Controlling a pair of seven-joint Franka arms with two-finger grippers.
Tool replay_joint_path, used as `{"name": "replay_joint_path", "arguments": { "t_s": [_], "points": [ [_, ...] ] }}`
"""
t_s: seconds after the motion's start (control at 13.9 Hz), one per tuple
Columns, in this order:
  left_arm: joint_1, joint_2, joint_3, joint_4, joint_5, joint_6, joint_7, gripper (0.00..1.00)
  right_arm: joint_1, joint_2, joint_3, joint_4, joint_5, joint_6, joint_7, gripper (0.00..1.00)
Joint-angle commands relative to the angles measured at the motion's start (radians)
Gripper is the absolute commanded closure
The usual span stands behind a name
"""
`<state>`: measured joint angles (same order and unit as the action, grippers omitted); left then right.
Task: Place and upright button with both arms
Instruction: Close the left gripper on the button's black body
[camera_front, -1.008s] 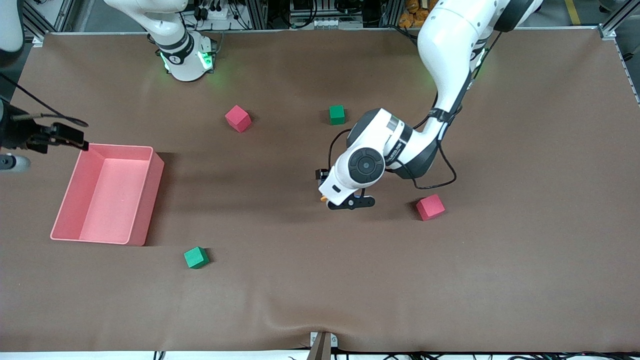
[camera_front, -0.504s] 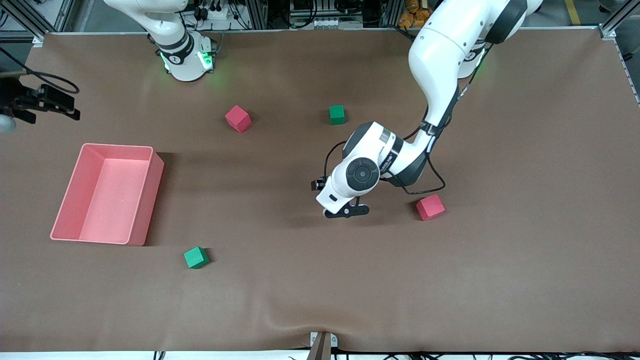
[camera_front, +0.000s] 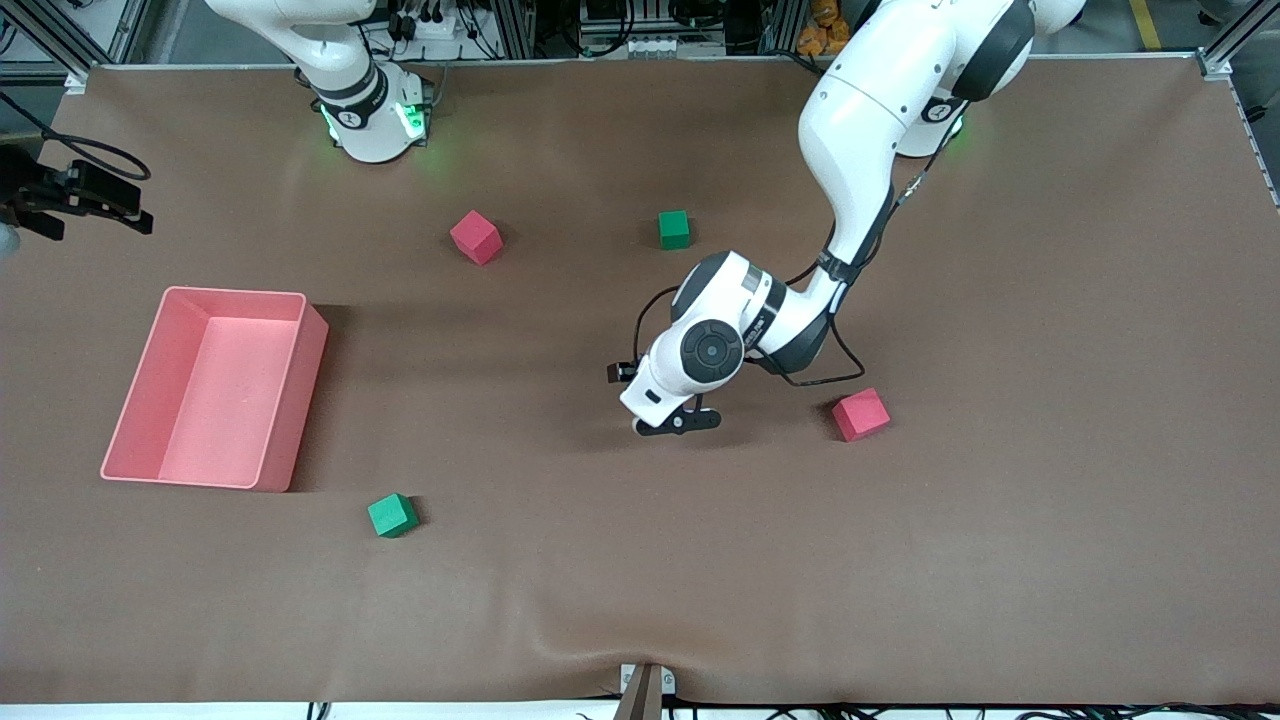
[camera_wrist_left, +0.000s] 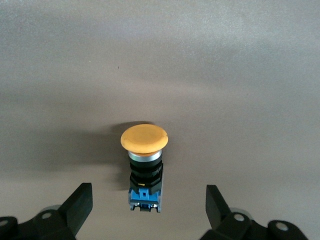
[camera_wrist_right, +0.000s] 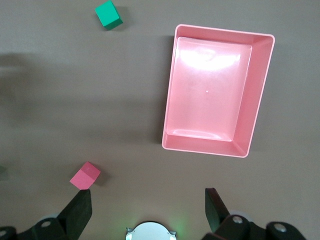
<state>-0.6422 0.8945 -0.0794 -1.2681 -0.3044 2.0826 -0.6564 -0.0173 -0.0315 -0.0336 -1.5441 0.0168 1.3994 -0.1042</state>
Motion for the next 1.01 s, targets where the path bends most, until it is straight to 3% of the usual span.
{"name": "replay_joint_path", "arguments": {
  "t_s": [0.0, 0.94],
  "points": [
    [-0.013, 0.021, 0.006, 0.019, -0.019, -0.001, 0.006, 0.00, 0.017, -0.011, -0.016, -0.010, 0.005, 0.010, 0.014, 0.00],
    [-0.022, 0.043, 0.009, 0.010, -0.012, 0.005, 0.023, 0.15, 0.033, -0.010, -0.012, -0.014, 0.005, 0.018, 0.012, 0.00]
  ]
}}
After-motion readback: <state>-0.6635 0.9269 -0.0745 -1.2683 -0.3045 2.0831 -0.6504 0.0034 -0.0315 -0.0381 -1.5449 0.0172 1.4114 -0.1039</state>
